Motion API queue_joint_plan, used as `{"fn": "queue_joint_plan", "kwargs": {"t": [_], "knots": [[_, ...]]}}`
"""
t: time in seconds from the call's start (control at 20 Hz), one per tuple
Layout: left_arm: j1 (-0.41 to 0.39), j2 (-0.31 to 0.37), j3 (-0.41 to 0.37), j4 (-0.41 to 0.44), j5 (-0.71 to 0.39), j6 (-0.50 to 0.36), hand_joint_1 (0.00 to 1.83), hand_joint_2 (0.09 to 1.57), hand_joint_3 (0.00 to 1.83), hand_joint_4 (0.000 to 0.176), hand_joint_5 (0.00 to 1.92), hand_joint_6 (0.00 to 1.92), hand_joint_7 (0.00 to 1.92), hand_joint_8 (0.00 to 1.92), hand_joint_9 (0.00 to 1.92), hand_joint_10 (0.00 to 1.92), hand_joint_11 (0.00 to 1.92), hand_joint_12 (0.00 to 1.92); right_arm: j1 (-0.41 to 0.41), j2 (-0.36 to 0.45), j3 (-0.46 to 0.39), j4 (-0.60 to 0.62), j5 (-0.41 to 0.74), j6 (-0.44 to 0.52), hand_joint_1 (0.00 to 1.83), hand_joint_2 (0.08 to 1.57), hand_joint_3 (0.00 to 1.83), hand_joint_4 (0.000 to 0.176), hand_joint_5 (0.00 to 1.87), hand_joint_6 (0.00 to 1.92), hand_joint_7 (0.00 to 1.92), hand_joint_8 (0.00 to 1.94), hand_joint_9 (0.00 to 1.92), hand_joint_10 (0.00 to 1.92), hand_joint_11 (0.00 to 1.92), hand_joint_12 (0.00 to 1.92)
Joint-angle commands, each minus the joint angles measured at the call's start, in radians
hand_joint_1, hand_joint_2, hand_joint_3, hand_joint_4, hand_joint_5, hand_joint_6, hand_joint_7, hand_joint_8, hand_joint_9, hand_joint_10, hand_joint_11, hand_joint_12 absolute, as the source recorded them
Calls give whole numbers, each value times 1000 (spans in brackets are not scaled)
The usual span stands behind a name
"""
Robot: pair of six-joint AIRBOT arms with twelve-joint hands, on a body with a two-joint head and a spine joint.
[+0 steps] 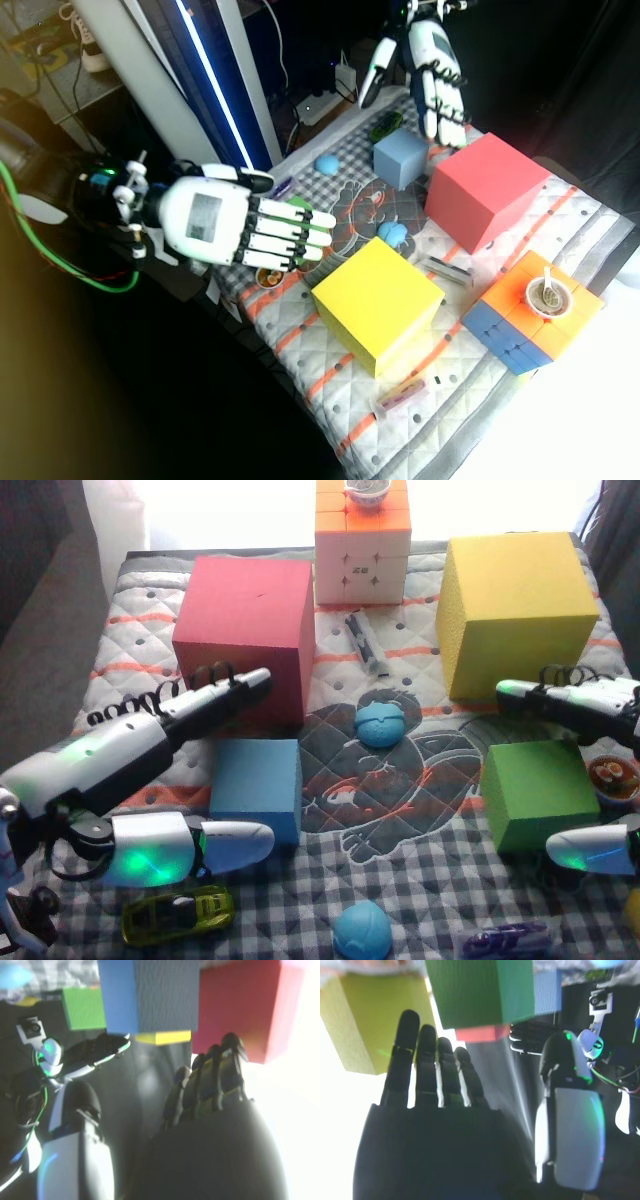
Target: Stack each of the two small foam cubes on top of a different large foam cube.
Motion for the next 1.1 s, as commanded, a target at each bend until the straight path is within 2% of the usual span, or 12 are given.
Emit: {"fn": "queue_joint_plan", "kwargs": {"t": [0.0, 0.15, 0.3, 0.35, 0.4, 0.5, 0.55, 0.65, 0.75, 0.8, 0.95, 1.05], "knots": [[-18, -13, 7, 1, -65, 12, 667, 1044, 6, 79, 0, 0, 0, 0, 0, 0, 0, 0, 18, -7, 9, 10, 79, 5, 573, 1027, 0, 0, 0, 0, 106, 19, 0, 604, 0, 1511], [-33, -46, 23, -36, -8, 70, 732, 1032, 0, 72, 0, 0, 0, 0, 0, 0, 24, 13, 39, -38, 35, 10, 25, 5, 584, 1014, 0, 0, 0, 0, 85, 5, 0, 501, 0, 1404], [-46, -82, 53, -67, 41, 88, 822, 1010, 0, 93, 0, 0, 0, 0, 0, 0, 4, 8, 55, -69, 62, 9, -30, 5, 601, 999, 0, 0, 0, 0, 70, 0, 0, 415, 0, 1381], [-48, -90, 61, -73, 52, 91, 847, 1019, 0, 102, 0, 0, 0, 0, 0, 0, 12, 13, 58, -76, 69, 10, -42, 5, 624, 1008, 0, 0, 0, 0, 40, 0, 0, 312, 0, 1243], [-50, -101, 72, -79, 67, 92, 878, 1036, 3, 89, 0, 0, 9, 3, 2, 1, 59, 39, 62, -85, 76, 9, -57, 5, 669, 1012, 0, 0, 0, 0, 65, 8, 5, 309, 0, 1187], [-55, -118, 84, -96, 79, 104, 1002, 1102, 1, 64, 153, 3, 198, 16, 87, 292, 1, 997, 63, -97, 84, 9, -72, 5, 789, 1025, 3, 0, 78, 31, 168, 36, 82, 367, 0, 1291], [-59, -124, 86, -110, 83, 124, 1053, 1118, 2, 28, 265, 34, 280, 48, 22, 778, 0, 1433, 63, -100, 86, 9, -76, 5, 849, 1029, 3, 0, 140, 53, 238, 49, 127, 406, 0, 1377], [-68, -139, 91, -125, 93, 156, 1074, 1132, 4, 14, 337, 63, 313, 76, 0, 1115, 0, 1728, 63, -105, 89, 9, -83, 5, 878, 1051, 2, 0, 172, 60, 318, 25, 122, 561, 0, 1462], [-69, -144, 93, -125, 100, 157, 1116, 1150, 0, 0, 345, 221, 152, 672, 0, 1354, 0, 1784, 63, -106, 89, 9, -85, 5, 986, 1057, 0, 0, 315, 152, 523, 88, 240, 831, 0, 1591], [-69, -144, 93, -126, 99, 157, 1099, 1172, 4, 0, 320, 279, 57, 914, 0, 1356, 0, 1776, 63, -106, 89, 9, -85, 5, 1014, 1067, 1, 0, 346, 231, 564, 110, 276, 900, 23, 1628], [-69, -144, 93, -127, 93, 157, 1183, 1183, 0, 0, 162, 832, 19, 1196, 16, 1358, 0, 1622, 63, -106, 88, 9, -84, 5, 1147, 1068, 0, 0, 391, 627, 690, 324, 420, 1193, 281, 1697], [-69, -143, 91, -128, 84, 157, 1306, 1163, 0, 0, 190, 1067, 76, 1283, 98, 1361, 0, 1574, 65, -106, 86, 8, -83, 5, 1280, 1071, 0, 0, 347, 1112, 649, 829, 516, 1424, 421, 1819]]}}
